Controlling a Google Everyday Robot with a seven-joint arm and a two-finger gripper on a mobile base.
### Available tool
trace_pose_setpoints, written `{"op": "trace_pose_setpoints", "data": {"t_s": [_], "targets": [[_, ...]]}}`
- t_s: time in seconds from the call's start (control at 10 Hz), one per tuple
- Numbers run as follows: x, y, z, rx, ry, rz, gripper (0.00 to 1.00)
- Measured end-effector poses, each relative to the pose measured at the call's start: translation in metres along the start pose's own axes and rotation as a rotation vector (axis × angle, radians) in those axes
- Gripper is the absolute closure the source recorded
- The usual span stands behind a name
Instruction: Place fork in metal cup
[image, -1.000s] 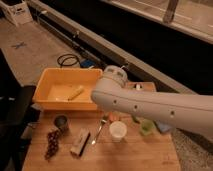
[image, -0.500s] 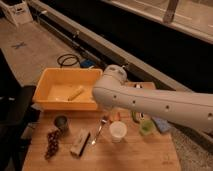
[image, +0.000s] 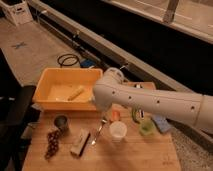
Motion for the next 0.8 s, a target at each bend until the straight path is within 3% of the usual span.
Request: {"op": "trace_pose_setpoints", "data": {"t_s": [0.6, 0.8], "targets": [[-0.019, 0.001, 0.043, -0.039, -0.149, -0.011, 0.2], [-0.018, 0.002, 0.043, -0.038, -0.152, -0.009, 0.2]]}}
